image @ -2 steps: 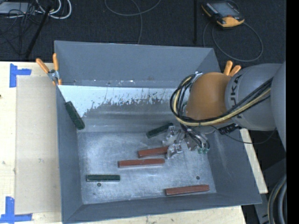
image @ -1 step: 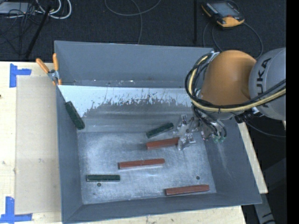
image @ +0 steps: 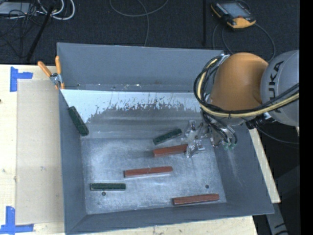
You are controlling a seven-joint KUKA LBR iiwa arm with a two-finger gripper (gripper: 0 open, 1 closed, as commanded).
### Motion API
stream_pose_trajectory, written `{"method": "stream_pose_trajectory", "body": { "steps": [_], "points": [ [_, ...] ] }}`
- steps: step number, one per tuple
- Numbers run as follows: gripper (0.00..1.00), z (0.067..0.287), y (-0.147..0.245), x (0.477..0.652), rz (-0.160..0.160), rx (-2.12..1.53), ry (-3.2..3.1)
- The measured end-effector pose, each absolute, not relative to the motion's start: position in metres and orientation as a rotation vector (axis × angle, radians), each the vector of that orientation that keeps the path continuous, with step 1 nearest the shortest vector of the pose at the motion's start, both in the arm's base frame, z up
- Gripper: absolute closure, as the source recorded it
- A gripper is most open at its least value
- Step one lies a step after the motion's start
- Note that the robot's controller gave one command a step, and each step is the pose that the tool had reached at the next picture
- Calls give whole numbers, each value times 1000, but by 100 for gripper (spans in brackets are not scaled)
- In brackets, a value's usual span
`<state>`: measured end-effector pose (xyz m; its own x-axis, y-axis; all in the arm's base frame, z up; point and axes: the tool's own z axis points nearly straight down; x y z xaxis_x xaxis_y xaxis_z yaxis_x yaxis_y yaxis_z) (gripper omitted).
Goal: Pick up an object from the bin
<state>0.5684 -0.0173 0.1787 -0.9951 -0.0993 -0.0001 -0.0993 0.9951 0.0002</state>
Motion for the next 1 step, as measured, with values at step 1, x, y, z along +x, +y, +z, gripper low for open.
{"method": "stream_pose_trajectory", "body": {
  "steps": [1],
  "points": [
    [100,178,-17,568,0,-157,3138]
  ]
}}
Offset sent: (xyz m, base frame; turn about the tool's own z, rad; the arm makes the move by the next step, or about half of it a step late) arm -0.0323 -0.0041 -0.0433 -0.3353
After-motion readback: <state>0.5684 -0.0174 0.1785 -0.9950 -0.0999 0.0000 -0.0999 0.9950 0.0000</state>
